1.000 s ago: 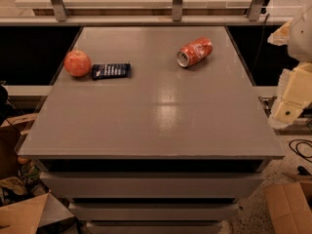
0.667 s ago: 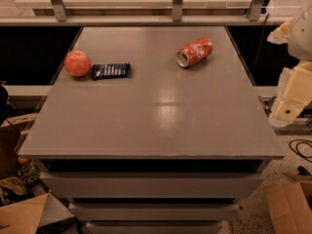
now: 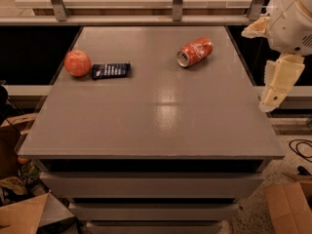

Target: Pick coke can

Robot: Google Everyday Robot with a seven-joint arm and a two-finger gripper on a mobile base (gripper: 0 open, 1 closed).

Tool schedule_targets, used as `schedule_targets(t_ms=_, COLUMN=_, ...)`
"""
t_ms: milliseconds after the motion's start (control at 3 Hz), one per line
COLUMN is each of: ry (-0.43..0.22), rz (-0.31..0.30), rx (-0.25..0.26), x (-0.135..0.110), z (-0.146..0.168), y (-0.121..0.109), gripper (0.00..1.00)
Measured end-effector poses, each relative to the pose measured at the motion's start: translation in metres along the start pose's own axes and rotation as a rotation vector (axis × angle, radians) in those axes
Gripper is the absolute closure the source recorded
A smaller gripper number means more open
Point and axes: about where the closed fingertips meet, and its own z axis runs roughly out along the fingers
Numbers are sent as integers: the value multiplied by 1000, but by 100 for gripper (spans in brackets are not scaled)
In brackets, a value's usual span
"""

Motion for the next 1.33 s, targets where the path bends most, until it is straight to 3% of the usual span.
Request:
schedule_targets(t_ms=333, ry=-56, rz=-182, rx=-8, x=-14, z=30, y=-28, gripper=0)
schedule_targets(t_ms=667, ry=-56, rz=-182, rx=-8, x=-14, z=30, y=-28, gripper=0)
schedule_targets(t_ms=1000, ry=-52, rz=-265, rx=34, x=-18, z=27, y=-38, gripper=0)
schedule_targets(t_ms=1333, ry=-19, rz=-456, rx=110, x=-29, z=23, y=-63, gripper=0)
